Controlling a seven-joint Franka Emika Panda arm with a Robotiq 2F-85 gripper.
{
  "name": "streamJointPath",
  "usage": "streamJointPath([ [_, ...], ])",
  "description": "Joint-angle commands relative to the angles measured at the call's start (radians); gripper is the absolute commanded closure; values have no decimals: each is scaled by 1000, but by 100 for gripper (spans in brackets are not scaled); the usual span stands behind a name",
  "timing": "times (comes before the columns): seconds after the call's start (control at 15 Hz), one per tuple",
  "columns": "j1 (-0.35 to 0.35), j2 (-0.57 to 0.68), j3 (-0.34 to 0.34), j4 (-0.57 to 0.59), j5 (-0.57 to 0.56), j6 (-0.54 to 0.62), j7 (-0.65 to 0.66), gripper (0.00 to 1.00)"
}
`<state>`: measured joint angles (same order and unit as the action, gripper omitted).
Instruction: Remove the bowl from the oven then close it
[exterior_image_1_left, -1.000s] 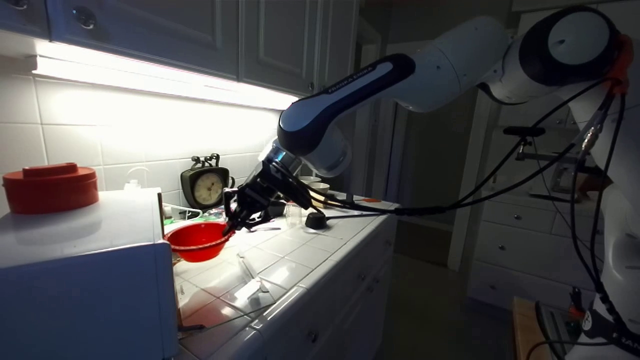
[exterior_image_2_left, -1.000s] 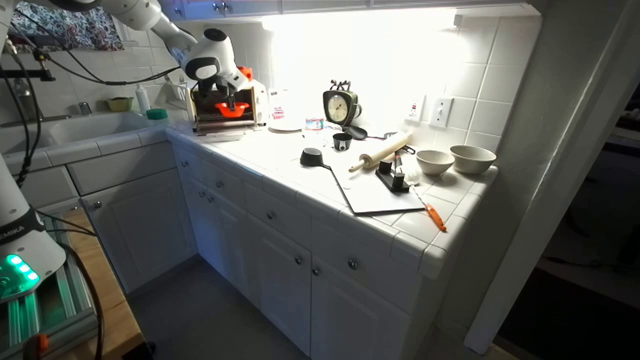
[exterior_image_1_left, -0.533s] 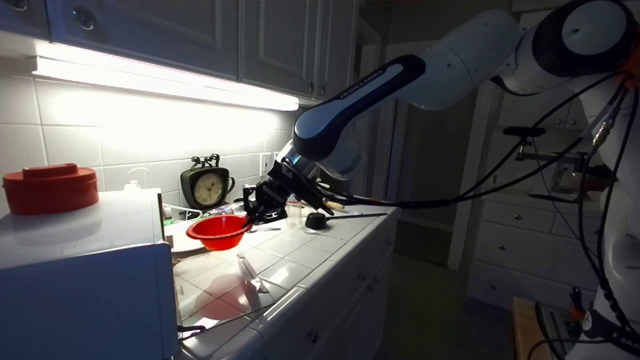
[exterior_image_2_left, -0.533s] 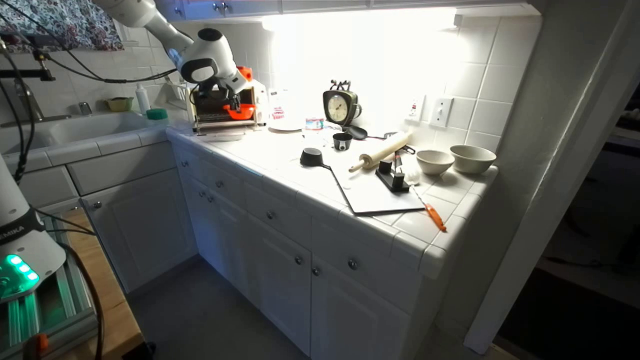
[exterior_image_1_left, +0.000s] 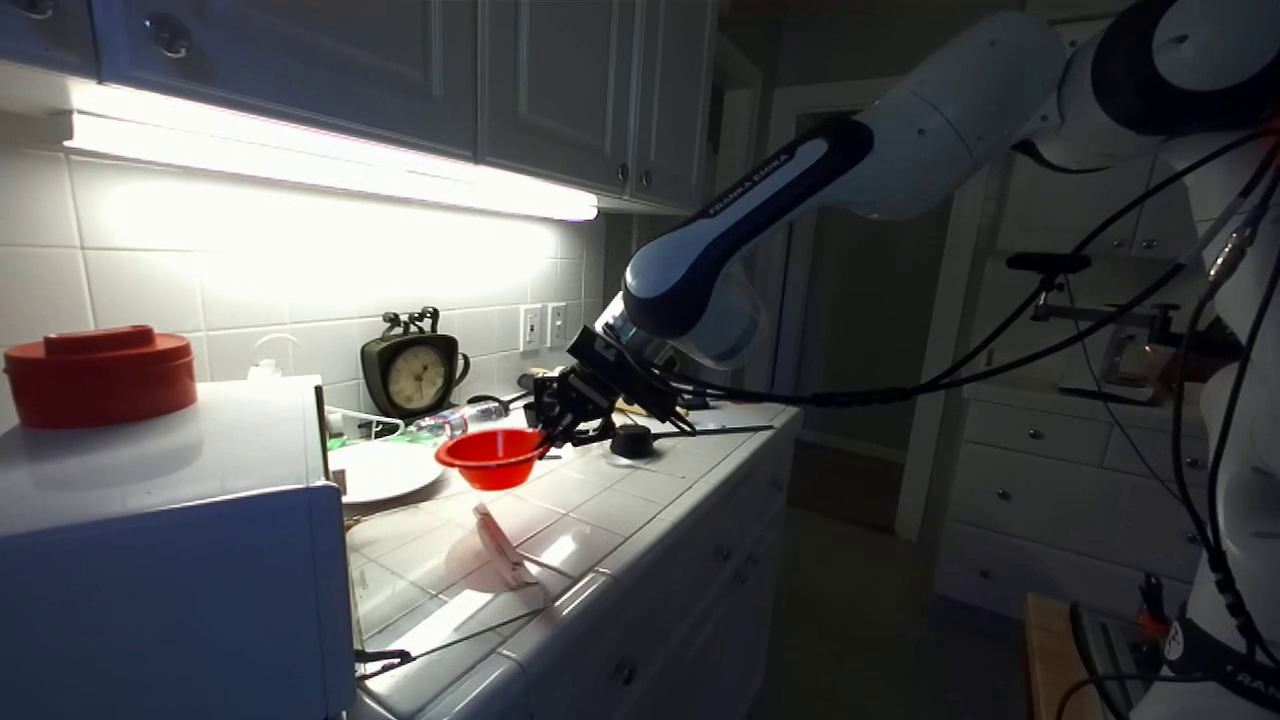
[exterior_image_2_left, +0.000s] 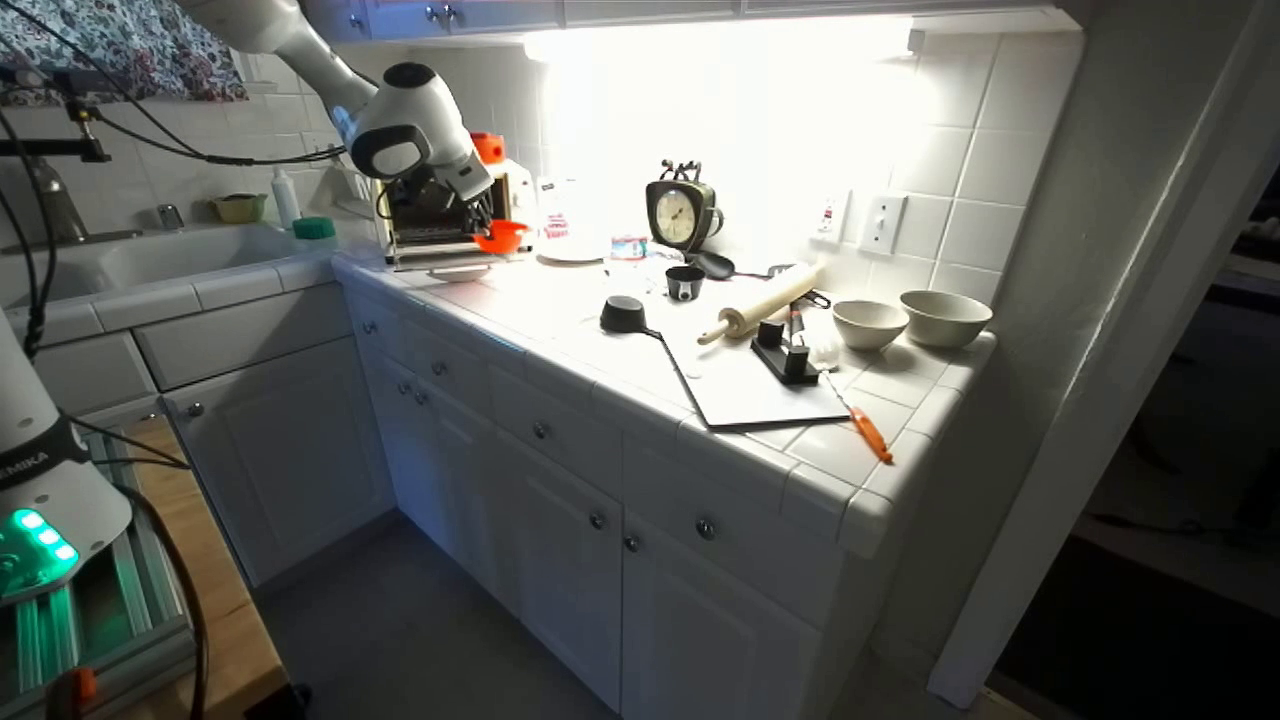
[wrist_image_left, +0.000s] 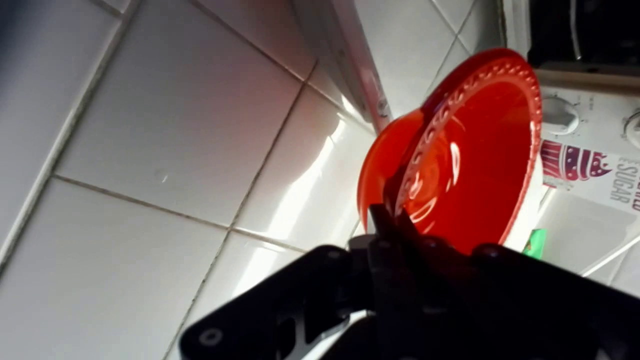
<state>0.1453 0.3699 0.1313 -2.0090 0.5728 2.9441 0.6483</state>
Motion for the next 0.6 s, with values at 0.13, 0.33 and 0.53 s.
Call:
streamJointPath([
  [0.13, -7, -78, -33, -151, 38, 99, 87, 99],
  [0.33, -16, -81, -41, -190, 40, 139, 111, 99],
  [0.53, -29, -74, -35, -212, 44, 166, 126, 99],
])
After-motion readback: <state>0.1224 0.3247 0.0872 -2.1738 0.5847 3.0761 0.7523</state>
